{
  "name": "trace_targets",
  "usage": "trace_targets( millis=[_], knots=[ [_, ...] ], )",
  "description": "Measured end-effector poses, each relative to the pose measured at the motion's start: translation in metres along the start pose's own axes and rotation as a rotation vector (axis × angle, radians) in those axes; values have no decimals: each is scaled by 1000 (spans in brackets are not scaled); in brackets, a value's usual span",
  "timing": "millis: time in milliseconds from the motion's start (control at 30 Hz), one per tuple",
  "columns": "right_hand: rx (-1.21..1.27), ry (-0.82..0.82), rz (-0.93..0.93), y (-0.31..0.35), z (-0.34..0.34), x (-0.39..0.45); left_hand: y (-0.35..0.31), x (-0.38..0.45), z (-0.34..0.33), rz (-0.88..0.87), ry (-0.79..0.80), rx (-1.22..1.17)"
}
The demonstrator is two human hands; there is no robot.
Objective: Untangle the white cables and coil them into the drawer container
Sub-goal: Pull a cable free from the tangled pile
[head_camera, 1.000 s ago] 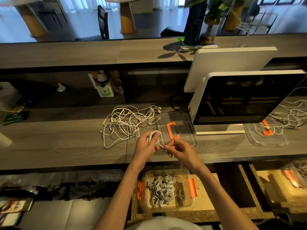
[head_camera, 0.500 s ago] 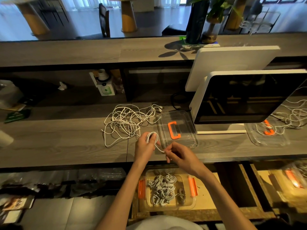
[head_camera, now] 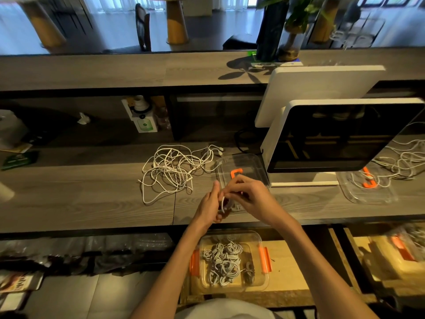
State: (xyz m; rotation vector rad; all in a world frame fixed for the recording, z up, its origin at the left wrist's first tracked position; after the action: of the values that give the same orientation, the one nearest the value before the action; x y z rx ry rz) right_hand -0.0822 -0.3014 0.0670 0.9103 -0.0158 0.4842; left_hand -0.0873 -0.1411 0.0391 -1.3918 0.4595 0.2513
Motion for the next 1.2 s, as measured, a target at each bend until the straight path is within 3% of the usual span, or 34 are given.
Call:
trace_targets(
  millis=[133,200,467,633,833,1033,1200],
  knots=[
    [201,-126,-82,3,0,8,0,-2,-2,-10,231,-109],
    [206,-171,-117,-3,-2,11,-3,-4,-3,-46,261,-106],
    [270,-121,-283,-28,-9,-4,-1,0,5,-102,19,-262],
    [314,-183,-370,-29,-29,-17,3,5,2,-66,-126,-356],
    [380,-256,-436,-31,-42,-28,4,9,0,-18,24,-642],
    [356,-313,-416,-22,-35,-34,8,8,4,-72,23,-559],
    [234,-355,-278,4,-30,-30,3,6,0,-167,-114,-394]
  ],
)
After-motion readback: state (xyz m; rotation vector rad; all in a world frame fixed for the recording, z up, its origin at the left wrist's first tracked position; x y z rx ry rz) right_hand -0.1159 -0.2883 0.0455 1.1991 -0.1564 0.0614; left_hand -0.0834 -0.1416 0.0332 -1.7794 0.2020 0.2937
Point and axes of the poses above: each hand's wrist, its own x-axis towards the middle knuckle, its own z-axis out of the back of the hand, y = z × x, the point moved 1 cm from there along x, towards the middle knuckle, and after that the axes turned 3 degrees about -y, right-handed, at the moved point
